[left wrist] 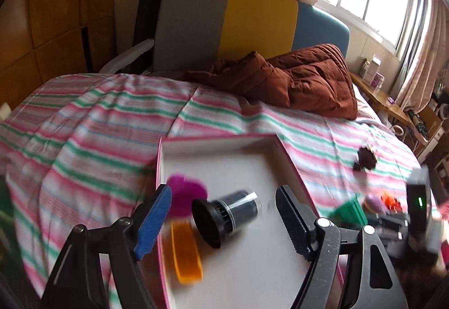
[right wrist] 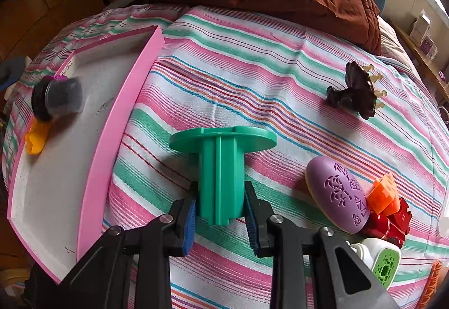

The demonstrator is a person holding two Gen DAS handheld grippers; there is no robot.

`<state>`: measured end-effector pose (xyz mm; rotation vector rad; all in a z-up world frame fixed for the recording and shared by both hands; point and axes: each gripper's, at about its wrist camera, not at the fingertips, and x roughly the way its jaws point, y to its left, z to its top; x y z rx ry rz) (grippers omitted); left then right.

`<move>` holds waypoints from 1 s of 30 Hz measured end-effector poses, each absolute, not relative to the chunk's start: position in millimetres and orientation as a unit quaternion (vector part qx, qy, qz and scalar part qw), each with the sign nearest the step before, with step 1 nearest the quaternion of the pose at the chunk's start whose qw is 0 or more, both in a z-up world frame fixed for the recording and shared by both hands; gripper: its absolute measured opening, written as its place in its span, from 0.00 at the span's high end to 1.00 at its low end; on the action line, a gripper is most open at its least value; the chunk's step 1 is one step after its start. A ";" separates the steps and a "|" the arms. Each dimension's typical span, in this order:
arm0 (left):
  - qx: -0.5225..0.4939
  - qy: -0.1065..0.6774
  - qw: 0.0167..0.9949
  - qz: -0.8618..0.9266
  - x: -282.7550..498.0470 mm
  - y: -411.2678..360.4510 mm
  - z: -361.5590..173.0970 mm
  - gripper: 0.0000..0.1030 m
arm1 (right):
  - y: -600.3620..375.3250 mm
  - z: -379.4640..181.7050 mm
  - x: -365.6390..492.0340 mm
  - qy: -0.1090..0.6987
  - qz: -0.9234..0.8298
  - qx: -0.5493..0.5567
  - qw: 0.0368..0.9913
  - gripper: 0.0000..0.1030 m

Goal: Organize rigid objects
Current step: 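Lower the black cylinder cup into the tray and open the left gripper, then carry the green spool into the tray and open the right gripper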

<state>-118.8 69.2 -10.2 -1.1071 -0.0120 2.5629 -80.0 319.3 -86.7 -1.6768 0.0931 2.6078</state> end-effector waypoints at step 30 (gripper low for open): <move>-0.415 0.024 0.150 0.897 -19.6 43.3 -28.1 0.25 | 327.9 -84.9 -68.4 0.039 0.842 -0.538 0.021 0.72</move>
